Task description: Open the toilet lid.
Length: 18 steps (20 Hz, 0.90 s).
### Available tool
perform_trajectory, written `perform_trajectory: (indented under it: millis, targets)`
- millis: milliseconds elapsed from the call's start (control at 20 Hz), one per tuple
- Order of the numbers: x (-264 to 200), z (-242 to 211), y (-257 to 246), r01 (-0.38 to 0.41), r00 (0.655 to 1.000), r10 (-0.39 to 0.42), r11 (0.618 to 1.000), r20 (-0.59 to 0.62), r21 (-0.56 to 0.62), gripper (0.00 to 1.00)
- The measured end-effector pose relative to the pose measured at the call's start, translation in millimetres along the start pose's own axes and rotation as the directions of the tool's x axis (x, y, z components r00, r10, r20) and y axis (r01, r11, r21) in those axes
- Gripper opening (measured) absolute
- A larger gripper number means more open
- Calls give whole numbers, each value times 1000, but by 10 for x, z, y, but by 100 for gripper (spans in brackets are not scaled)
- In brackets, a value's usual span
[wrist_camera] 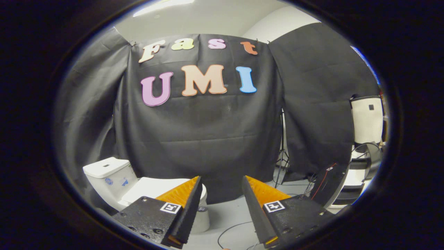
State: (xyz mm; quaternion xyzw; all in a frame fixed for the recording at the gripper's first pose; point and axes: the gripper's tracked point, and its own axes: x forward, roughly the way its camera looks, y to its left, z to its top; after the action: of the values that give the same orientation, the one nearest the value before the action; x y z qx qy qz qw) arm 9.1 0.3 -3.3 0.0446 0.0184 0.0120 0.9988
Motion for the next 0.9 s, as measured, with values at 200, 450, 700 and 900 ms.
perform_trajectory:
  millis: [200, 450, 700, 900]
  targets:
    - [204, 81, 97, -41, 999, 39, 993, 20, 106, 72]
    - [556, 250, 261, -95, 996, 92, 970, 23, 223, 75]
    - [923, 264, 326, -88, 996, 90, 913, 14, 398, 72]
    - [1173, 77, 383, -59, 998, 47, 827, 35, 559, 71]
